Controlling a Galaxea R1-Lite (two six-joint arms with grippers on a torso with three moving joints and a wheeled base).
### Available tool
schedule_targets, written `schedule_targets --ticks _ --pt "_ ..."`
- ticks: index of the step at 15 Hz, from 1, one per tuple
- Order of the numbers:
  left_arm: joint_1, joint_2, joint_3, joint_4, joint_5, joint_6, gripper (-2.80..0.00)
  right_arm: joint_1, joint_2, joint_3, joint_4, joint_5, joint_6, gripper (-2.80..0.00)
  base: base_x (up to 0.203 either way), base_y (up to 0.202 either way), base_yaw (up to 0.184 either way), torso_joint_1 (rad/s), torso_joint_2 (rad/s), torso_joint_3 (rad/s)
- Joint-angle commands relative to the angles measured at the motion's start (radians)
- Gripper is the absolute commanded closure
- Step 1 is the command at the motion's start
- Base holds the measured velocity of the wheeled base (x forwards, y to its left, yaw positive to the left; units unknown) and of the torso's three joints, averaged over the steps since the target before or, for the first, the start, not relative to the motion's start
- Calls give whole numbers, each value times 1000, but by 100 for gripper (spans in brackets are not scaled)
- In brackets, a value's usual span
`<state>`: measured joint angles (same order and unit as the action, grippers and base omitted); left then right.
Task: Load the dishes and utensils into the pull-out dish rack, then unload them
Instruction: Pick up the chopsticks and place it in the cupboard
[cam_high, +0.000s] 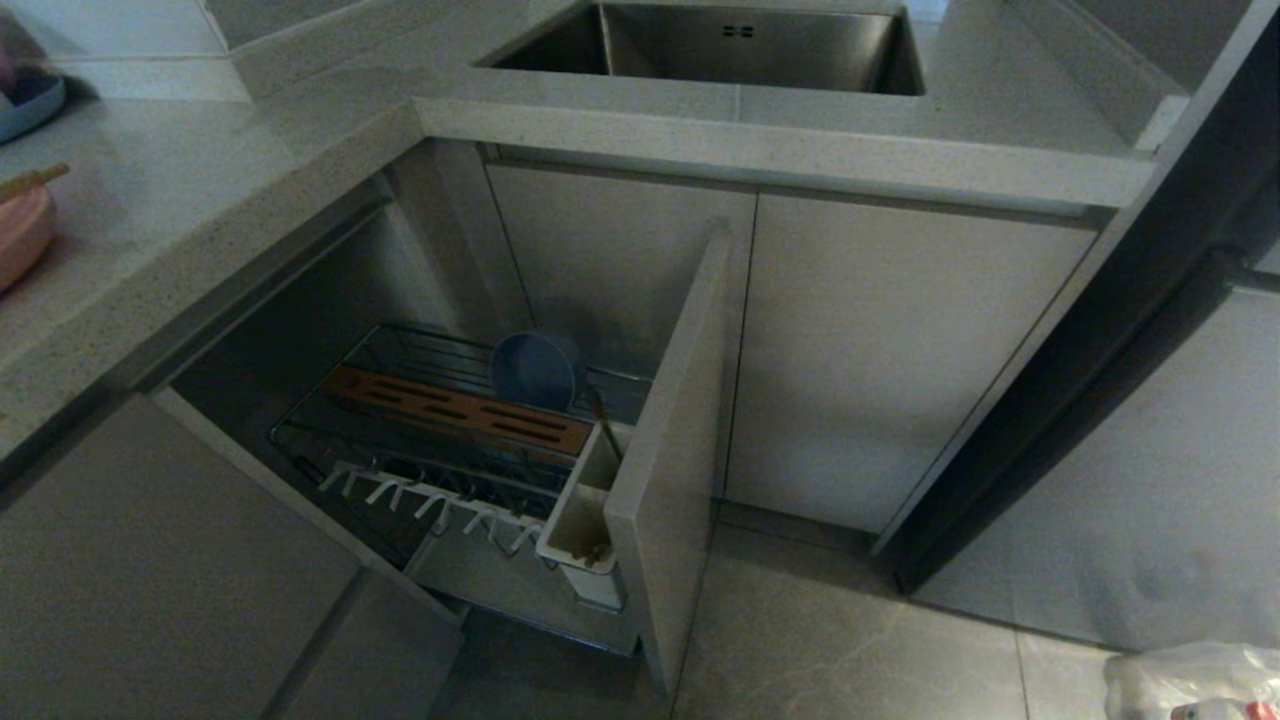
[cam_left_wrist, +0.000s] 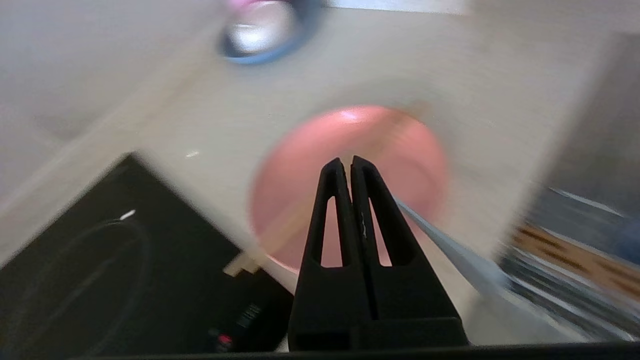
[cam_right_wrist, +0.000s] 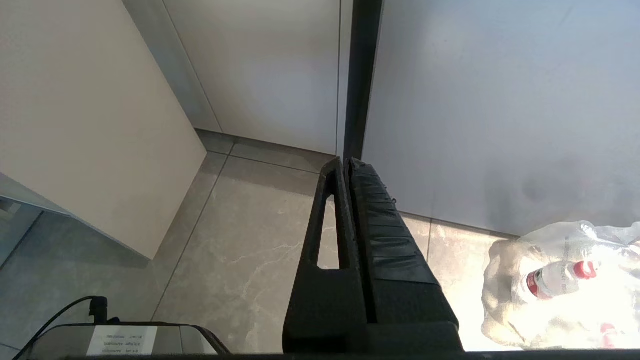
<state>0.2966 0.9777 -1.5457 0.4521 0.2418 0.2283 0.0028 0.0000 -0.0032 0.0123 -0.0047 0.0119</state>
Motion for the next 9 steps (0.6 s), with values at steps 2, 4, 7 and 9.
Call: schedule_targets --ticks 2,4,7,9 --pt "2 116 -86 10 98 3 0 0 0 0 0 0 0 0 0 0 0 0 0 0" --pt "65 156 -137 51 131 2 0 0 0 0 0 0 0 0 0 0 0 0 0 0" --pt "295 233 -180 90 70 0 0 0 0 0 0 0 0 0 0 0 0 0 0 0" --pt "476 296 -204 136 -71 -1 0 0 0 0 0 0 0 0 0 0 0 0 0 0"
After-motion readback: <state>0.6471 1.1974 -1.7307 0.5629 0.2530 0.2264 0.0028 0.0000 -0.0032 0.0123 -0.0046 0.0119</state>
